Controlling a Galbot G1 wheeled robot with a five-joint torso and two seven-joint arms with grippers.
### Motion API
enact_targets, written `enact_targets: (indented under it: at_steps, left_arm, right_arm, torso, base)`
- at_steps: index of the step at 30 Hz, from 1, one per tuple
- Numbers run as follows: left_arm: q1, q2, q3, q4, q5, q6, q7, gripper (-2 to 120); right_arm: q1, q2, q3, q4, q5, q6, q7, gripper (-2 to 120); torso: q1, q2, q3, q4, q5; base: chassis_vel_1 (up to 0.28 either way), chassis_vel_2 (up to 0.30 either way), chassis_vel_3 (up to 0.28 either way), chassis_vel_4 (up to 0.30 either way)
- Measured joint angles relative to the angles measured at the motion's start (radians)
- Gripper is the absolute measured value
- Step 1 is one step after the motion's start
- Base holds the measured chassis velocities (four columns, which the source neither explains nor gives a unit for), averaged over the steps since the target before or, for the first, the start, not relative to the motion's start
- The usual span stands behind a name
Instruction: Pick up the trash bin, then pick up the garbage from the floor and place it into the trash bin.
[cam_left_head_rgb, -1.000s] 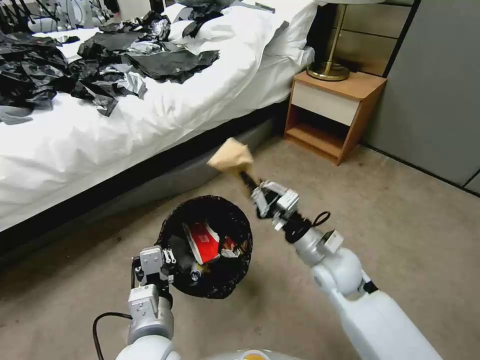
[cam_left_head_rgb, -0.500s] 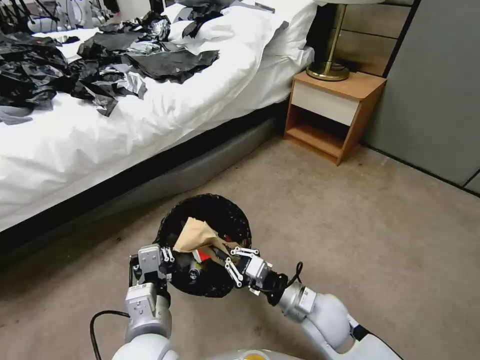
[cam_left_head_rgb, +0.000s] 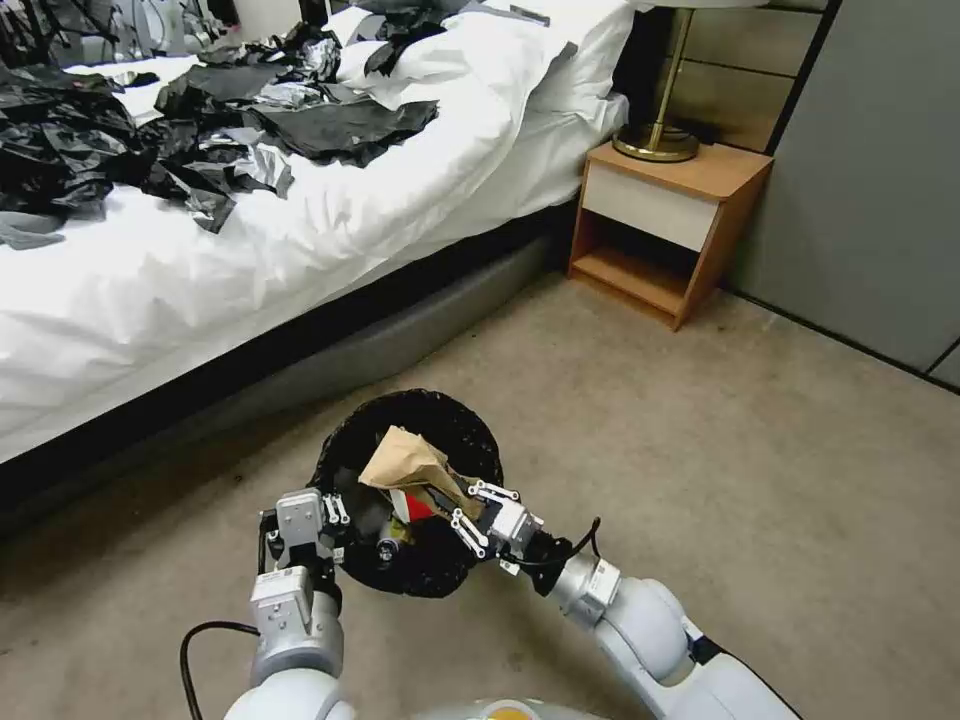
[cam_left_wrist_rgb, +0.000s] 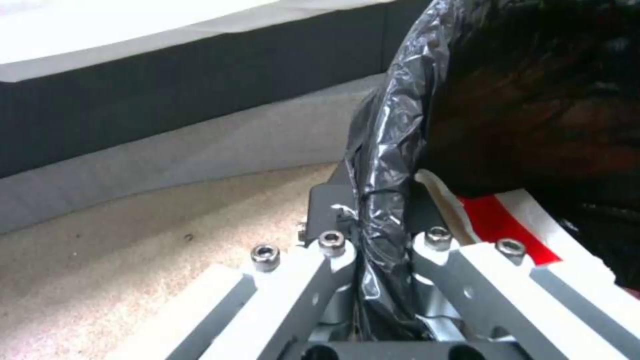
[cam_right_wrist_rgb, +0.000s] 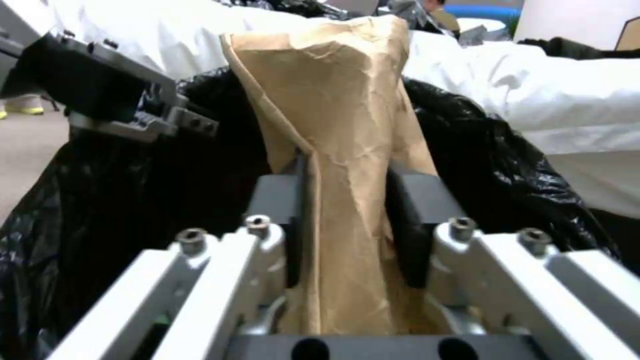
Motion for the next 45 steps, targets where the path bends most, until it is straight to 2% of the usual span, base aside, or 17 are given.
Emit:
enact_targets:
  at_steps: [3, 4, 7, 8, 11, 12, 15, 18, 25, 30, 33, 34, 37, 38, 42, 44, 45]
  left_arm:
    - [0.0, 0.0, 0.0, 0.0, 0.001, 0.0, 0.0, 3]
    - [0.0, 0.0, 0.0, 0.0, 0.001, 0.0, 0.0, 3]
    - [0.0, -0.003, 0.003, 0.001, 0.003, 0.0, 0.0, 3]
    - [0.0, -0.003, 0.003, 0.001, 0.003, 0.0, 0.0, 3]
    - [0.001, -0.005, 0.006, 0.002, 0.006, -0.001, 0.0, 3]
    - [0.001, -0.005, 0.006, 0.002, 0.006, -0.001, 0.0, 3]
    - [0.0, -0.006, 0.008, 0.004, 0.008, -0.002, 0.0, 3]
    - [-0.003, -0.006, 0.008, 0.007, 0.008, -0.002, 0.0, 3]
    - [-0.005, -0.005, 0.012, 0.01, 0.009, -0.002, 0.001, 3]
    - [0.0, -0.004, 0.01, 0.01, 0.01, -0.003, 0.001, 3]
    - [0.002, -0.001, 0.005, 0.01, 0.007, -0.004, 0.001, 3]
    - [0.002, -0.001, 0.005, 0.01, 0.007, -0.004, 0.001, 3]
    - [0.001, 0.002, 0.004, 0.012, 0.007, -0.004, 0.001, 3]
    - [0.001, 0.002, 0.004, 0.012, 0.007, -0.004, 0.001, 3]
    - [-0.003, 0.003, 0.004, 0.013, 0.005, -0.004, 0.003, 3]
    - [-0.003, 0.003, 0.004, 0.013, 0.005, -0.004, 0.003, 3]
    - [-0.003, 0.004, 0.004, 0.011, 0.003, -0.004, 0.003, 3]
  right_arm:
    - [0.001, -0.005, 0.004, 0.011, 0.0, -0.004, 0.003, 47]
    - [0.001, -0.005, 0.004, 0.011, 0.0, -0.004, 0.003, 47]
    - [-0.001, -0.01, 0.008, 0.021, 0.0, -0.005, 0.009, 62]
    - [-0.001, -0.01, 0.008, 0.021, 0.0, -0.005, 0.009, 62]
    - [-0.006, -0.014, 0.011, 0.037, -0.001, -0.008, 0.012, 76]
    - [-0.006, -0.014, 0.011, 0.037, -0.001, -0.008, 0.012, 76]
    - [-0.014, -0.014, 0.016, 0.057, -0.008, -0.008, 0.021, 91]
    - [-0.025, -0.017, 0.019, 0.076, -0.009, -0.008, 0.023, 98]
    - [-0.037, -0.02, 0.025, 0.106, -0.014, -0.008, 0.03, 100]
    - [-0.059, 0.009, 0.064, 0.21, -0.018, -0.008, 0.068, 100]
    - [-0.127, 0.058, 0.122, 0.308, -0.058, -0.009, 0.154, 100]
    - [-0.127, 0.058, 0.122, 0.308, -0.058, -0.009, 0.154, 100]
    - [-0.223, 0.144, 0.231, 0.353, -0.135, 0.012, 0.227, 100]
    - [-0.223, 0.144, 0.231, 0.353, -0.135, 0.012, 0.227, 100]
    - [-0.32, 0.207, 0.265, 0.331, -0.161, 0.018, 0.383, 100]
    - [-0.321, 0.208, 0.265, 0.33, -0.161, 0.018, 0.387, 100]
    - [-0.345, 0.226, 0.269, 0.299, -0.176, 0.013, 0.445, 100]
  torso:
    - [0.0, 0.0, 0.0, 0.0, 0.0]
    - [0.0, 0.0, 0.0, 0.0, 0.0]
    - [0.0, 0.0, 0.0, 0.0, 0.0]
    - [0.0, 0.0, 0.0, 0.0, 0.0]
    - [0.0, 0.0, 0.0, 0.0, 0.0]
    - [0.0, 0.0, 0.0, 0.0, 0.0]
    - [0.0, 0.0, 0.0, 0.0, 0.0]
    - [0.0, 0.0, 0.0, 0.0, -0.0001]
    - [0.0, 0.0, 0.0, -0.0001, 0.0]
    - [0.0, 0.0, 0.0, 0.0002, -0.0001]
    - [0.0, 0.0, 0.0, 0.0, 0.0]
    - [0.0, 0.0, 0.0, 0.0, 0.0]
    - [0.0, 0.0, 0.0, -0.0002, -0.0002]
    - [0.0, 0.0, 0.0, -0.0002, -0.0002]
    - [0.0, 0.0, 0.0, -0.0003, -0.0001]
    - [0.0, 0.0, 0.0, -0.0002, -0.0001]
    - [0.0, 0.0, 0.0, -0.0002, 0.0]
  base:
    - [0.0, 0.0, 0.0, 0.0]
    - [0.0, 0.0, 0.0, 0.0]
    - [0.0, 0.0, 0.0, 0.0]
    - [0.0, 0.0, 0.0, 0.0]
    - [0.0, 0.0, 0.0, 0.0]
    - [0.0, 0.0, 0.0, 0.0]
    - [0.0, 0.0, 0.0, 0.0]
    - [0.0, 0.0, 0.0, 0.0]
    - [0.0, 0.0, 0.0, 0.0]
    - [0.0, 0.0, 0.0, 0.0]
    - [0.0, 0.0, 0.0, 0.0]
    - [0.0, 0.0, 0.0, 0.0]
    - [0.0, 0.0, 0.0, 0.0]
    - [0.0, 0.0, 0.0, 0.0]
    - [0.0, 0.0, 0.0, 0.0]
    - [0.0, 0.0, 0.0, 0.0]
    - [0.0, 0.0, 0.0, 0.0]
